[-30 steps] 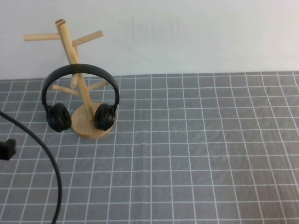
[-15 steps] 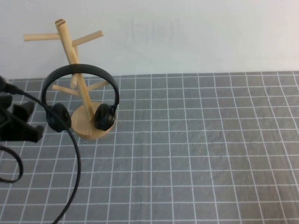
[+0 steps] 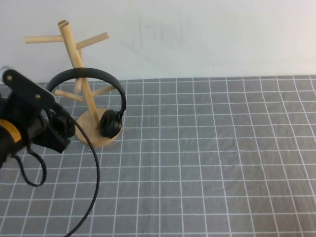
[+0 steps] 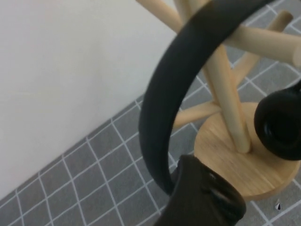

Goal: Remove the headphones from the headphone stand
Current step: Pick up the headphones from the headphone stand

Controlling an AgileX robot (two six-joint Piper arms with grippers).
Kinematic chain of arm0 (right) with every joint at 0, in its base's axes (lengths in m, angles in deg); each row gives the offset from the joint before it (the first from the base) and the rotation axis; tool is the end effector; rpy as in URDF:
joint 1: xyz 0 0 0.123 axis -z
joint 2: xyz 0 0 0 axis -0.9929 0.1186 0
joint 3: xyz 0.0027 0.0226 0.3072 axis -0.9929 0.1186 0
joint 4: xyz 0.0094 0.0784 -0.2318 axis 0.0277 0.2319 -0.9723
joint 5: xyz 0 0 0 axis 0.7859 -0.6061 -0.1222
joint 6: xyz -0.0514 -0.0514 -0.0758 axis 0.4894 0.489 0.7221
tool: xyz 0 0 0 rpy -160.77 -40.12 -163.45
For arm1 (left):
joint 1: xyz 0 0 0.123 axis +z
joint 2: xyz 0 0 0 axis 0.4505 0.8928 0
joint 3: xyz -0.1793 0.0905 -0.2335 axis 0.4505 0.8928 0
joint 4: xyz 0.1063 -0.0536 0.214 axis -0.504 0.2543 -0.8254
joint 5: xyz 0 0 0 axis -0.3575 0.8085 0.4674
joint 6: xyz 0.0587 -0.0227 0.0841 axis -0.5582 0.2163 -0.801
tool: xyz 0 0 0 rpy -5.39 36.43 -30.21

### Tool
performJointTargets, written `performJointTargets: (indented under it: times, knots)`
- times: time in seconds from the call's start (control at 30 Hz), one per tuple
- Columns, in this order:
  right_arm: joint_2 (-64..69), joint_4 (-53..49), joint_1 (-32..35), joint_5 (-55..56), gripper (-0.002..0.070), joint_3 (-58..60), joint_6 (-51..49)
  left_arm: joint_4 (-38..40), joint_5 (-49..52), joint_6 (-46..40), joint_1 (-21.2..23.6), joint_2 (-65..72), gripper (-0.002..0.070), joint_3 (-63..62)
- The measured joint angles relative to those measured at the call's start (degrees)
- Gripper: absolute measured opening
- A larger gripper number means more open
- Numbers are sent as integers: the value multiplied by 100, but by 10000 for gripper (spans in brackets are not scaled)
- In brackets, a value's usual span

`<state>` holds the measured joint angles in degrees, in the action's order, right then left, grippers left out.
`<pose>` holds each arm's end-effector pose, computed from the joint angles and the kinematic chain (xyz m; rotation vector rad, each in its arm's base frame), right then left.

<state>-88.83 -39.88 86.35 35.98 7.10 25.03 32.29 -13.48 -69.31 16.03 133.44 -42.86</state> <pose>0.0357 -0.0070 0.1723 0.0612 1.8061 -0.0992 0.2692 -0.0580 0.2617 0.8129 1.8642 0.1895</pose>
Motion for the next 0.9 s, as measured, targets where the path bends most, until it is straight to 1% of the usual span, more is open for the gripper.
performJointTargets:
  times: [0.1,0.23,0.3,0.37,0.53,0.8,0.9]
  knots:
    - [0,0,0,0,-6,0,0,356,-20,-458,0,285,448,-130]
    - [0,0,0,0,-6,0,0,1374,-69,-1301,67,535,448,-406]
    - [0,0,0,0,-6,0,0,1829,-161,-1561,139,581,448,-504]
    - [0,0,0,0,-6,0,0,2101,-294,-1736,196,628,448,-573]
    - [0,0,0,0,-6,0,0,2261,-622,-1921,220,819,448,-574]
    - [0,0,0,0,-6,0,0,2299,-1115,-1930,220,1215,448,-574]
    - [0,0,0,0,-6,0,0,2518,-1457,-1869,220,1309,443,-584]
